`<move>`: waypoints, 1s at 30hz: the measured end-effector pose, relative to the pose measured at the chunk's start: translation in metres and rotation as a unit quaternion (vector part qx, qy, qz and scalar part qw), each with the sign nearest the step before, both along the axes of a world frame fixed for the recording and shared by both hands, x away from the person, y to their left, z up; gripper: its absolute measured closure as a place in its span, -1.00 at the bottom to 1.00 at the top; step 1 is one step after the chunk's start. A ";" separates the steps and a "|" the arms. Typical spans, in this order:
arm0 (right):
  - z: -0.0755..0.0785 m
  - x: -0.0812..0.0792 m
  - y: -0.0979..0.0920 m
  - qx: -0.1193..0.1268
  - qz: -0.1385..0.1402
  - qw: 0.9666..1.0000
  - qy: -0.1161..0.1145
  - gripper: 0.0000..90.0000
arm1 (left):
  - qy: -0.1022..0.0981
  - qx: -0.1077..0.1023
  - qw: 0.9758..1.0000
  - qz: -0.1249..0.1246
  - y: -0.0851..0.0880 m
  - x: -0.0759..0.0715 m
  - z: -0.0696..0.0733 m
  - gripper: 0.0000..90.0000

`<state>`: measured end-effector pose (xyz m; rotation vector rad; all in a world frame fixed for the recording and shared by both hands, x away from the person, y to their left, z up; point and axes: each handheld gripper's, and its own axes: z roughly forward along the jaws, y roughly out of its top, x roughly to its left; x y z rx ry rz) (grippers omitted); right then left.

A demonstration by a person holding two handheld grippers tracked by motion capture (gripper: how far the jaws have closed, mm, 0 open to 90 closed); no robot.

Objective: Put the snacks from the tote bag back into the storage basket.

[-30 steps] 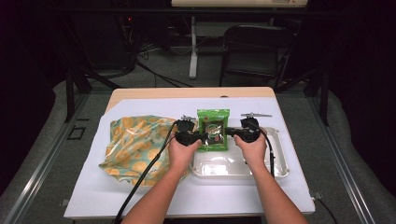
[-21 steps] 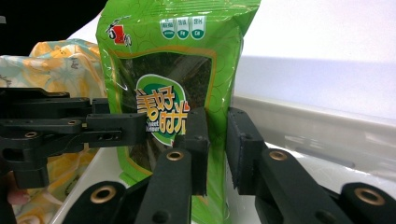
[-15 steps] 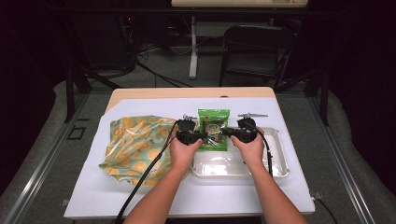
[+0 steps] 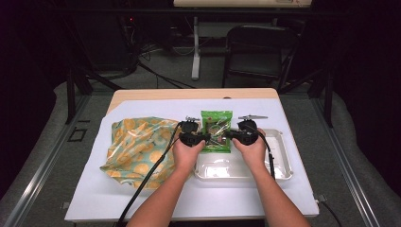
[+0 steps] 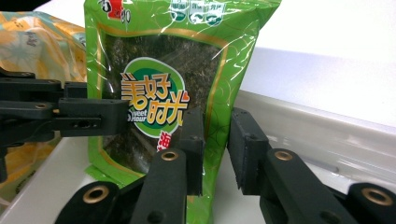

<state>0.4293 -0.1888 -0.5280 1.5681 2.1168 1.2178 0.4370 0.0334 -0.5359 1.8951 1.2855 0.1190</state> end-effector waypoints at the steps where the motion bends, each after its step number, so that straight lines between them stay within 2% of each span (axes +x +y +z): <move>1: 0.000 0.000 0.000 0.001 0.000 1.000 0.001 0.68 | 0.000 0.000 1.000 0.000 0.000 0.000 0.000 0.48; 14: -0.005 0.003 -0.001 0.000 -0.004 1.000 0.015 0.69 | 0.002 -0.004 1.000 0.000 0.000 0.000 0.001 0.45; 17: -0.006 0.004 -0.001 0.000 -0.004 1.000 0.017 0.69 | -0.003 -0.002 1.000 0.003 0.000 -0.001 0.001 0.43; 30: -0.007 0.004 -0.002 0.017 -0.013 0.999 0.032 0.72 | -0.005 0.000 1.000 -0.002 0.001 -0.002 0.003 0.38</move>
